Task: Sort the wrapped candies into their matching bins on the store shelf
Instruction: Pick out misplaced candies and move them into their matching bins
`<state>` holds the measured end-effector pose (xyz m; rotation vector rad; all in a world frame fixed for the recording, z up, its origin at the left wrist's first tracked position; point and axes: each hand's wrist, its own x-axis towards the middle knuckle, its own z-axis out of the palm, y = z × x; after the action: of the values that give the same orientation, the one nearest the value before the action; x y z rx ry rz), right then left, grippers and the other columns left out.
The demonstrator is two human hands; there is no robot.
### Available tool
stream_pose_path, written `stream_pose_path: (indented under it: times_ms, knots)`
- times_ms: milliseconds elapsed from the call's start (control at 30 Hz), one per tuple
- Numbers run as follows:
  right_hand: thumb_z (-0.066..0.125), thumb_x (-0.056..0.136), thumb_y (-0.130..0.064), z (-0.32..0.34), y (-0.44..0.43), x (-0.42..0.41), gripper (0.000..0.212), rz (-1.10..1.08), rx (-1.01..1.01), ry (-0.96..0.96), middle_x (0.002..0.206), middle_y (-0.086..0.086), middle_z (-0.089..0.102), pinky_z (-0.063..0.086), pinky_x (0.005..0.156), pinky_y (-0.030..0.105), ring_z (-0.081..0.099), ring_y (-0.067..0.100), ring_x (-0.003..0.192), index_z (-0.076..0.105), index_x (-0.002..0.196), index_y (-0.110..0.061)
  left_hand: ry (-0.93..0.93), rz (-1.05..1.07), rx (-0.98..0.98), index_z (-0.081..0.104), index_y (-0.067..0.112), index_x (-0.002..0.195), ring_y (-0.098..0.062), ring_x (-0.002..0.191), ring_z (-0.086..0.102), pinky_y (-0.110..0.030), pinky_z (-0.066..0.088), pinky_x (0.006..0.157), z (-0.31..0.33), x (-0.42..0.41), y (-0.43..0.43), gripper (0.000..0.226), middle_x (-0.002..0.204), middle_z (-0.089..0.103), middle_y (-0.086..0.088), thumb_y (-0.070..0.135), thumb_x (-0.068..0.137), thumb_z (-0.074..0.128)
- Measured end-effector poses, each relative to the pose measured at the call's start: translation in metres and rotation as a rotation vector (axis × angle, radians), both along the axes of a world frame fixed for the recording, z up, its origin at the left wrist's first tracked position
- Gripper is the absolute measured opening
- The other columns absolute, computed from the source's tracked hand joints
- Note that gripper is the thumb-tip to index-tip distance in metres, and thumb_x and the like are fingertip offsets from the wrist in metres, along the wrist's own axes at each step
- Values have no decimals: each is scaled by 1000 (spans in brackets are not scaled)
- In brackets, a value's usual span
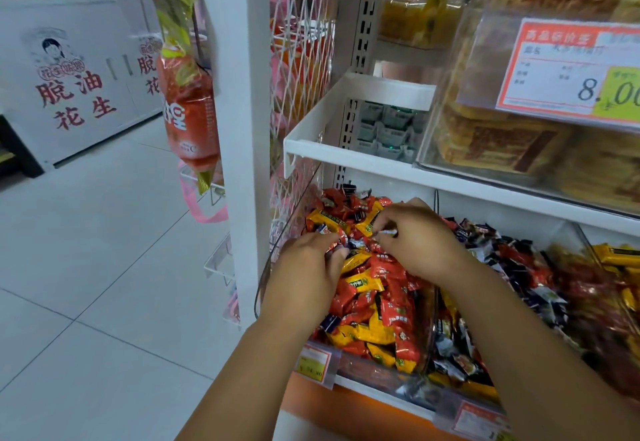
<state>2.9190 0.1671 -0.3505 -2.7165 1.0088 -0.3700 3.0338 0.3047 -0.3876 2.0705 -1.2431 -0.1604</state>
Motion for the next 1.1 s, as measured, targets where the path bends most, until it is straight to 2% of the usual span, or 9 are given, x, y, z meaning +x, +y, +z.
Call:
stream_pose_path:
  times_ms: [67, 167, 300, 567, 733, 867, 933, 1000, 1100]
  knots:
    - [56, 91, -26, 0, 3, 5, 22, 29, -19, -10, 102, 3, 57, 48, 84, 34, 52, 21, 101, 64, 112, -27, 1, 12, 7, 63, 22, 124, -21, 110, 51, -32, 46, 90, -3, 1, -6, 32, 123, 59, -2, 34, 97, 49]
    - [49, 96, -31, -5, 8, 12, 32, 66, -64, 174, 120, 4, 60, 43, 92, 36, 48, 24, 116, 60, 125, -28, -61, 21, 74, 59, 24, 129, -21, 112, 48, -33, 48, 90, -8, 1, -11, 35, 124, 52, -3, 29, 95, 51]
    - [48, 95, -49, -6, 9, 17, 38, 9, -99, 406, 119, 4, 59, 37, 96, 40, 46, 25, 118, 63, 119, -24, -140, 28, 170, 52, 27, 136, -22, 122, 35, -31, 41, 97, -11, 0, -16, 43, 129, 46, -4, 29, 93, 52]
    - [54, 93, -39, -7, 11, 15, 26, 10, -169, 382, 116, 0, 60, 33, 97, 41, 46, 24, 115, 65, 113, -28, 6, 25, 15, 69, 26, 114, -15, 112, 47, -22, 40, 93, -13, 2, -17, 25, 124, 50, 2, 22, 89, 64]
    - [49, 97, -29, -4, 14, 8, 28, 29, -220, 113, 121, 1, 57, 36, 92, 38, 44, 23, 116, 59, 123, -28, 50, 73, -187, 66, 24, 120, -14, 105, 59, -14, 36, 83, 6, -2, -10, 28, 122, 63, 4, 19, 93, 60]
    - [51, 98, -21, 8, 27, -12, 26, 33, 16, -280, 116, 1, 53, 36, 84, 23, 50, 16, 110, 60, 122, -19, 94, 72, -282, 65, 34, 121, -4, 96, 62, -20, 47, 83, 23, -15, -2, 31, 114, 67, 13, 33, 90, 64]
    - [52, 97, -22, 13, 34, -33, 25, -3, 93, -356, 118, -3, 54, 33, 85, 18, 51, 12, 111, 61, 121, -21, 190, 26, -339, 67, 33, 116, 11, 84, 58, -7, 44, 77, 32, -27, -3, 33, 98, 65, 23, 31, 84, 71]
    - [53, 97, -25, 15, 37, -60, 24, -90, 106, -385, 117, -6, 55, 39, 88, 23, 54, 11, 106, 62, 119, -26, 231, -32, -352, 65, 30, 110, 10, 79, 56, -3, 41, 68, 38, -45, -8, 31, 86, 61, 24, 29, 81, 75]
    - [54, 97, -28, 18, 40, -109, 23, -242, 96, -423, 111, -8, 53, 42, 78, 26, 57, 12, 91, 62, 118, -28, 196, -149, -321, 63, 27, 104, 6, 76, 54, -3, 38, 68, 42, -82, -22, 25, 87, 59, 21, 28, 82, 74]
